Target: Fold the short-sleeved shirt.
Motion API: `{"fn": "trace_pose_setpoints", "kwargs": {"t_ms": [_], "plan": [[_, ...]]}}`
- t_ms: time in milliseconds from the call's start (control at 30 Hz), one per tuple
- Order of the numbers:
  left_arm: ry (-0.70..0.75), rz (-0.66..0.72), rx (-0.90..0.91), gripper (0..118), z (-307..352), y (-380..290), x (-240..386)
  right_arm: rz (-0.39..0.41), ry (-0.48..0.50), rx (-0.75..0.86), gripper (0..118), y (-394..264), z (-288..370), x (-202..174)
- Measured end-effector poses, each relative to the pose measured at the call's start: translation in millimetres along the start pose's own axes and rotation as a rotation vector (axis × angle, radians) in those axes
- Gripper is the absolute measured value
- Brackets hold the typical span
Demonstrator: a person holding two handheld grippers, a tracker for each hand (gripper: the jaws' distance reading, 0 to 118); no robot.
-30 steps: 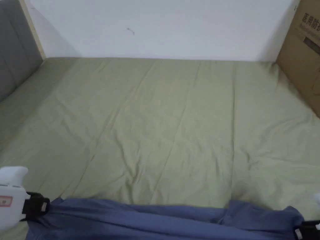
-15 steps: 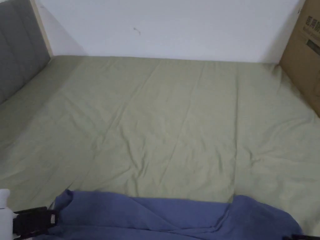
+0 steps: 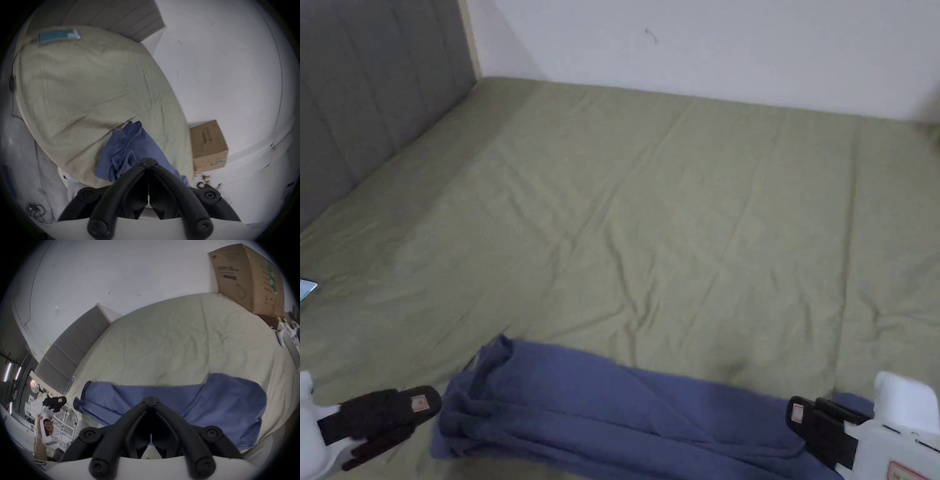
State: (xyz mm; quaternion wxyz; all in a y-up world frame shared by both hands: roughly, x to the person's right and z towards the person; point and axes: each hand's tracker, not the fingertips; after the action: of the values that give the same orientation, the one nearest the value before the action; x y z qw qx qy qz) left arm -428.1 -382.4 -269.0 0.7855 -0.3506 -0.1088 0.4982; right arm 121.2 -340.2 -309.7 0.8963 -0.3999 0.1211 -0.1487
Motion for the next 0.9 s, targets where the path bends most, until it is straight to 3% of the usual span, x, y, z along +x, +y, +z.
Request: {"fn": "trace_pose_setpoints", "kwargs": {"t_ms": [33,133,167,200,533,567,600,633,667,700,767,900], "plan": [[-0.019,0.01,-0.016,9,-3,1,-8,0.013,0.008,-0.021,0,-1,-5,-3],[0.057,0.02,-0.018,84,-15,-2,-22,0.012,0.019,-0.054,0,-4,-13,-10],[0.086,0.037,-0.03,96,-20,-4,-26,0.01,0.017,-0.058,0,-4,-14,-11],[0.084,0.053,-0.051,96,-26,-3,-33,0.01,0.013,-0.062,0,-4,-16,-12],[-0.018,0.092,-0.158,95,-67,6,-55,-0.021,-0.014,-0.063,0,6,-20,-9],[-0.016,0.095,-0.158,87,-65,6,-56,-0.02,-0.013,-0.065,0,6,-22,-10],[0.017,0.108,-0.16,66,-67,6,-57,-0.017,-0.013,-0.07,0,6,-24,-11],[0.142,0.11,-0.172,6,-71,6,-60,-0.016,-0.011,-0.074,0,5,-26,-11],[0.21,0.117,-0.198,6,-78,4,-65,-0.015,-0.009,-0.077,0,5,-26,-12],[0.046,0.162,-0.176,6,-78,4,-73,-0.015,-0.003,-0.081,0,4,-26,-12],[0.09,0.165,-0.166,6,-71,9,-60,-0.013,-0.001,-0.086,0,2,-24,-13],[0.222,-0.086,-0.171,6,-70,7,-10,-0.008,-0.009,-0.085,0,-1,-18,-5]]}}
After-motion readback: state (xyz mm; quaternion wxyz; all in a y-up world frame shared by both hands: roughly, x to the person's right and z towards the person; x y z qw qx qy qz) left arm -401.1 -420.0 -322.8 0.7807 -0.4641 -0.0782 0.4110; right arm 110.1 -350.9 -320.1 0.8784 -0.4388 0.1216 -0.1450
